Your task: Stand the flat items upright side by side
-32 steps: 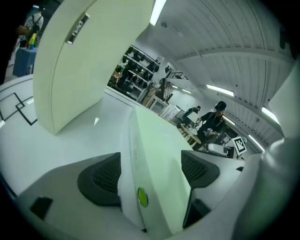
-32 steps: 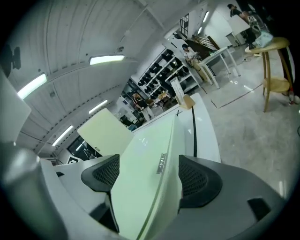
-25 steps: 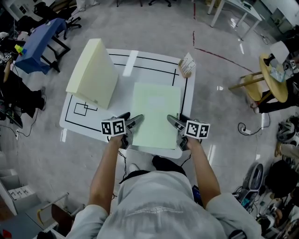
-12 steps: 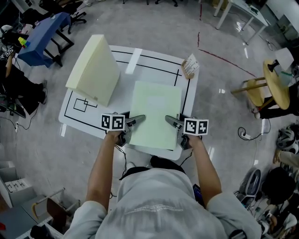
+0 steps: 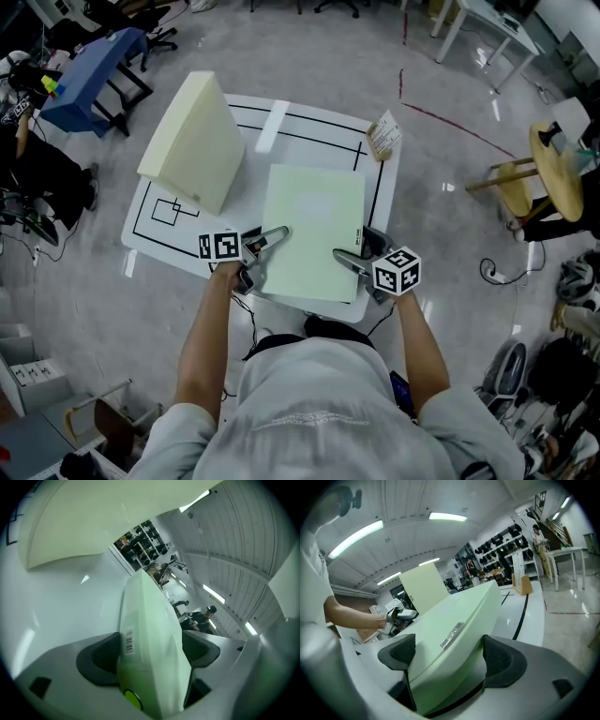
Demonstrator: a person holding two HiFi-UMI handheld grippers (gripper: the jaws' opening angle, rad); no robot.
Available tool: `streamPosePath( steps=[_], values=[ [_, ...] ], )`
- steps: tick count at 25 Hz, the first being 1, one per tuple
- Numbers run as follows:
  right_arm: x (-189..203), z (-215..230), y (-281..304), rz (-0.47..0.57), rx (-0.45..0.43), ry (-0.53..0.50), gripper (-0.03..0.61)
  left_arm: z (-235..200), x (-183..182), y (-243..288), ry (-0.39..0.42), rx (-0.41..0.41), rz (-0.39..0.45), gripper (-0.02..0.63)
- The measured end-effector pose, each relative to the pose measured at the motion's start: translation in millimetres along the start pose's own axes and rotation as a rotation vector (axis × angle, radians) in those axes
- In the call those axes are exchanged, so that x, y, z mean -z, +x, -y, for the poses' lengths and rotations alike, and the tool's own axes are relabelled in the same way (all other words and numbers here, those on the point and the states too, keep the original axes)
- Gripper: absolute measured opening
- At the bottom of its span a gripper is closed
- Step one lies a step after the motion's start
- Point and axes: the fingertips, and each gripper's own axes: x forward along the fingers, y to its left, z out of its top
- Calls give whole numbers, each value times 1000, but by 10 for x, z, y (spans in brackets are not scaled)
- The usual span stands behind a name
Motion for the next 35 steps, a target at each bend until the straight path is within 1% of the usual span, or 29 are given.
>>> streamPosePath(
  steps=[3,5,7,8,10,12,14,15,18,19,21,23,25,28,29,30,32,35],
  values=[
    [1,-25,-34,13,4,-91,440,-25,72,70,70,-42,-98,413],
    [-3,-44,-53,20,-9,-101,440,-13,84,77,88,-30,-128,413],
    [-28,-49,-77,35,-19,-71,440,26,103,67,132,-16,-133,413],
    [-57,-33,-95,54,-16,-41,440,55,119,65,172,-14,-127,413],
    [-161,42,-149,129,2,41,440,131,133,74,243,-3,-87,413],
    [-273,123,-207,204,16,110,439,193,127,88,289,6,-33,411],
    [-336,162,-235,236,4,162,439,226,120,86,329,5,-7,411],
    [-372,177,-249,259,-7,207,439,244,118,81,355,3,-4,411],
    [-539,259,-307,370,-35,388,440,298,100,83,434,-3,14,413],
    [-567,284,-309,383,-40,422,439,304,89,76,452,-4,24,413],
    [-548,330,-288,367,-57,484,439,298,79,48,469,-5,41,413],
    [-524,361,-263,356,-89,562,439,295,75,22,476,0,55,413],
    [-519,343,-214,345,-137,612,439,338,73,16,493,22,65,413],
    [-517,176,-139,304,-244,614,427,446,30,23,519,67,67,413],
    [-531,130,-131,303,-267,600,390,468,-13,24,512,78,71,413],
    [-547,99,-124,305,-278,582,384,480,-58,24,500,87,75,413],
    [-559,89,-105,299,-272,532,383,478,-123,30,467,100,77,413],
    [-595,75,-80,264,-249,389,385,442,-159,44,416,117,72,413]
  ],
)
